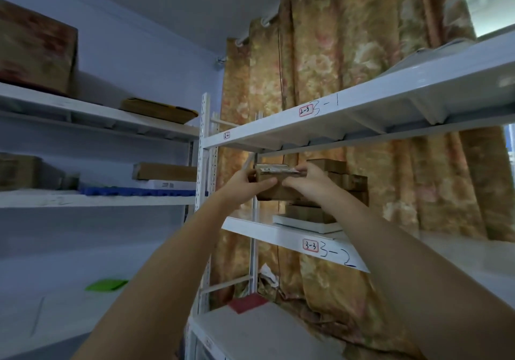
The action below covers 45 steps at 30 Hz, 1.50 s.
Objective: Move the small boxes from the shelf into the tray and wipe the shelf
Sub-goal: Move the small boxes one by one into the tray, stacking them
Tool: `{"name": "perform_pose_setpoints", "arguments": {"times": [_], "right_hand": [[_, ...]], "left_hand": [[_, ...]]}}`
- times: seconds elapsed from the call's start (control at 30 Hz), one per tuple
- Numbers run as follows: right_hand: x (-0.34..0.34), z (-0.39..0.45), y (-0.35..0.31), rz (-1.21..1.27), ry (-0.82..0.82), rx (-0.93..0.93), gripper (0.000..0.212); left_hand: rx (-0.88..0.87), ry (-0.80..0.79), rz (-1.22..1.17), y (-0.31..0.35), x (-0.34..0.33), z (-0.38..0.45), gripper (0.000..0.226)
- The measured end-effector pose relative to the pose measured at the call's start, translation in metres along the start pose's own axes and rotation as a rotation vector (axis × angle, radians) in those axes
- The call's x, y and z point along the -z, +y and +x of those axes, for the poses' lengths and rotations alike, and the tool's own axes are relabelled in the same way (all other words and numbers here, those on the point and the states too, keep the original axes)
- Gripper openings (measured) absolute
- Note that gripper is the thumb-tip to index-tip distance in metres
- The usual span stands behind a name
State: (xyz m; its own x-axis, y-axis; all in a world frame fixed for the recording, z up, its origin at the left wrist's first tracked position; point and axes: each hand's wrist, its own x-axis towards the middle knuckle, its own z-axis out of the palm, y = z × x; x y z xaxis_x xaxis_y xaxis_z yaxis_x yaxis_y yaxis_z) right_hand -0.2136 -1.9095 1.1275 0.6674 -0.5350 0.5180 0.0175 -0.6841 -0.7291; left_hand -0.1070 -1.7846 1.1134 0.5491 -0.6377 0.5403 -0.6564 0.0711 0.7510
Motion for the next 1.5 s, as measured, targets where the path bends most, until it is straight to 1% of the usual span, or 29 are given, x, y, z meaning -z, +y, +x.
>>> {"name": "perform_pose_setpoints", "arguments": {"times": [0.13,0.27,0.4,0.5,0.57,0.63,0.7,0.8,0.9,0.97,1.0,1.1,1.13,1.2,1.27,1.3,1.33,1.43,1.5], "right_hand": [[-0.017,0.018,0.009,0.112,0.038,0.012,0.058],[-0.025,0.043,0.013,0.096,0.044,0.053,0.06],[-0.026,0.074,0.01,0.074,0.061,0.102,0.062],[-0.021,0.096,0.013,0.089,0.09,0.117,0.061],[-0.014,0.108,0.017,0.129,0.125,0.132,0.055],[-0.008,0.119,0.02,0.168,0.156,0.125,0.051],[0.0,0.127,0.026,0.167,0.197,0.114,0.05],[0.015,0.144,0.04,0.135,0.308,0.109,0.056],[0.029,0.16,0.051,0.087,0.42,0.099,0.064],[0.037,0.17,0.056,0.035,0.466,0.063,0.069],[0.041,0.174,0.057,-0.004,0.478,0.036,0.075],[0.047,0.182,0.057,-0.09,0.483,-0.045,0.099],[0.051,0.185,0.058,-0.116,0.496,-0.063,0.1],[0.055,0.19,0.06,-0.175,0.518,-0.073,0.085],[0.057,0.193,0.059,-0.202,0.548,-0.095,0.069],[0.057,0.194,0.057,-0.208,0.543,-0.121,0.066],[0.058,0.198,0.058,-0.206,0.55,-0.155,0.069],[0.045,0.196,0.049,-0.299,0.541,-0.336,0.081],[0.039,0.198,0.038,-0.259,0.546,-0.387,0.069]], "left_hand": [[0.012,-0.018,-0.043,-0.022,0.005,0.016,0.052],[0.0,-0.004,-0.053,-0.035,0.01,0.037,0.048],[-0.056,0.025,-0.077,-0.037,0.017,0.071,0.045],[-0.125,0.013,-0.118,-0.033,0.013,0.096,0.045],[-0.158,0.008,-0.13,-0.03,0.005,0.113,0.052],[-0.155,0.028,-0.173,-0.027,-0.005,0.128,0.06],[-0.144,0.036,-0.238,-0.025,-0.019,0.146,0.05],[-0.168,-0.03,-0.269,-0.022,-0.044,0.169,0.036],[-0.203,-0.092,-0.244,-0.022,-0.065,0.19,0.032],[-0.235,-0.134,-0.249,-0.024,-0.074,0.203,0.027],[-0.259,-0.156,-0.259,-0.025,-0.077,0.21,0.027],[-0.341,-0.216,-0.229,-0.027,-0.084,0.231,0.047],[-0.368,-0.241,-0.221,-0.028,-0.087,0.238,0.051],[-0.408,-0.279,-0.222,-0.03,-0.094,0.254,0.053],[-0.449,-0.329,-0.231,-0.032,-0.098,0.263,0.048],[-0.469,-0.364,-0.237,-0.034,-0.1,0.267,0.045],[-0.489,-0.396,-0.242,-0.036,-0.103,0.272,0.044],[-0.543,-0.474,-0.262,-0.045,-0.107,0.286,0.042],[-0.563,-0.514,-0.278,-0.049,-0.106,0.295,0.043]]}}
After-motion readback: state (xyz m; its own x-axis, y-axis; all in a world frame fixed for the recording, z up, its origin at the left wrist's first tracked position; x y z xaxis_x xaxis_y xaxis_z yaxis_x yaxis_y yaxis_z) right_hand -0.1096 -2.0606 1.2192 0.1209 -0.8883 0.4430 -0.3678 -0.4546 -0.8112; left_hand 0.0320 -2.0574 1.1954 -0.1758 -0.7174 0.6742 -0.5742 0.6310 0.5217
